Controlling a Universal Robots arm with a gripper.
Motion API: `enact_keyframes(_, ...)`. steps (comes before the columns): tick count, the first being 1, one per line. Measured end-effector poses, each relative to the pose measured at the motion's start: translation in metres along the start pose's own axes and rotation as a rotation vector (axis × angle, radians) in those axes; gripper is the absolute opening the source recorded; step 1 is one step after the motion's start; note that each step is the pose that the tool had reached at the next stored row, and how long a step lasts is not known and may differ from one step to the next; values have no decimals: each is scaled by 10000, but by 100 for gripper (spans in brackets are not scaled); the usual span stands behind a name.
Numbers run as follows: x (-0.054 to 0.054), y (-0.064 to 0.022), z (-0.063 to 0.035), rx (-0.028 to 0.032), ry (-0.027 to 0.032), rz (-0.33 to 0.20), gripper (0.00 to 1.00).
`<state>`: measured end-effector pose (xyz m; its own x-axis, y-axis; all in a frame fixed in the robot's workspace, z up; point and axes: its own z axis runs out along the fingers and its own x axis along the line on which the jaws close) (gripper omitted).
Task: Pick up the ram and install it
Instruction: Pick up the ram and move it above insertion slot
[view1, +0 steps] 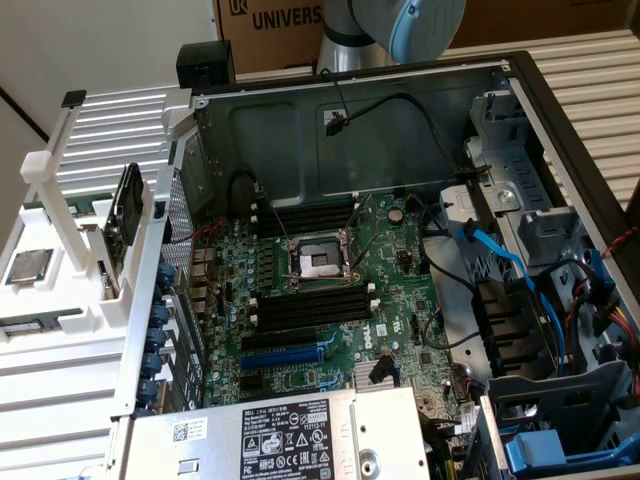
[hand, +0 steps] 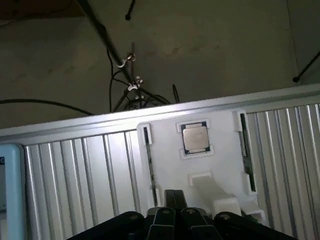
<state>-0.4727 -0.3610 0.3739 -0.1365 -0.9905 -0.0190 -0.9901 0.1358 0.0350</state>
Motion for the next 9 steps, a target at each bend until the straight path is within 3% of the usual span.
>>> enact_keyframes(2,0,0,2,-14,19,-688,11)
enact_keyframes(7,1,8,5,-16,26,-874,11)
enact_keyframes(9,13,86,58,61,19,-876,11)
